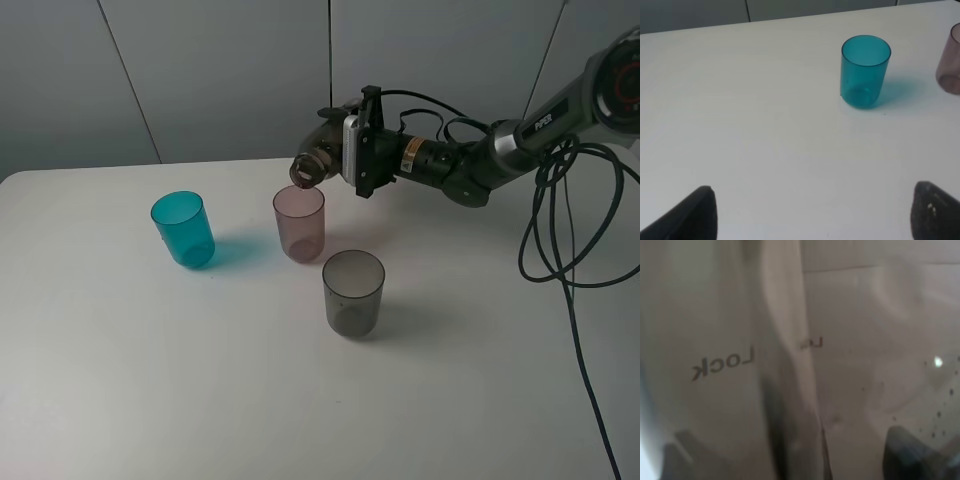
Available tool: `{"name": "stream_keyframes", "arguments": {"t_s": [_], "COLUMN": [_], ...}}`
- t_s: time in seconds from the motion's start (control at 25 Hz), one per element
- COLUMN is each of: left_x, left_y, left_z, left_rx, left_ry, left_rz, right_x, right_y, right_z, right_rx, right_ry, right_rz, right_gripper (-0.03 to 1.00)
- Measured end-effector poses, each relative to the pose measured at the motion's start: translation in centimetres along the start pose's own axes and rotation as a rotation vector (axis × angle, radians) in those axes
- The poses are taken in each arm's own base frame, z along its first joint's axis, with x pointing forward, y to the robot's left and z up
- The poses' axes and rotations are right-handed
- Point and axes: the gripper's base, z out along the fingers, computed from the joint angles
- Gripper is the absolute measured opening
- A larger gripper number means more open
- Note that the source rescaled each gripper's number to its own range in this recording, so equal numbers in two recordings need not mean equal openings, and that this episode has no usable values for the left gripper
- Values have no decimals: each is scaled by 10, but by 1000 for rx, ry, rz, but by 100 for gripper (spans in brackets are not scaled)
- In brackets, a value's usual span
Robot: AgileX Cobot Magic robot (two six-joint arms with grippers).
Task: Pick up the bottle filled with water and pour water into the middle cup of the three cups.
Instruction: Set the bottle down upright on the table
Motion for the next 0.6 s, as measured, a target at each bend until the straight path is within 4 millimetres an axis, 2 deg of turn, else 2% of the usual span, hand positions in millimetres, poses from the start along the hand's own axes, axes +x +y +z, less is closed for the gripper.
{"name": "stream_keyframes", "arguments": {"t_s": [0.6], "left_x": [0], "left_y": [0], "left_z": [0], "left_rx": [0], "left_ry": [0], "left_rz": [0], "right_x": [1], "right_y": [-3], "right_z": [1], "right_rx": [8], "right_ry": [0], "right_rz": [-43], "right_gripper": [0]}}
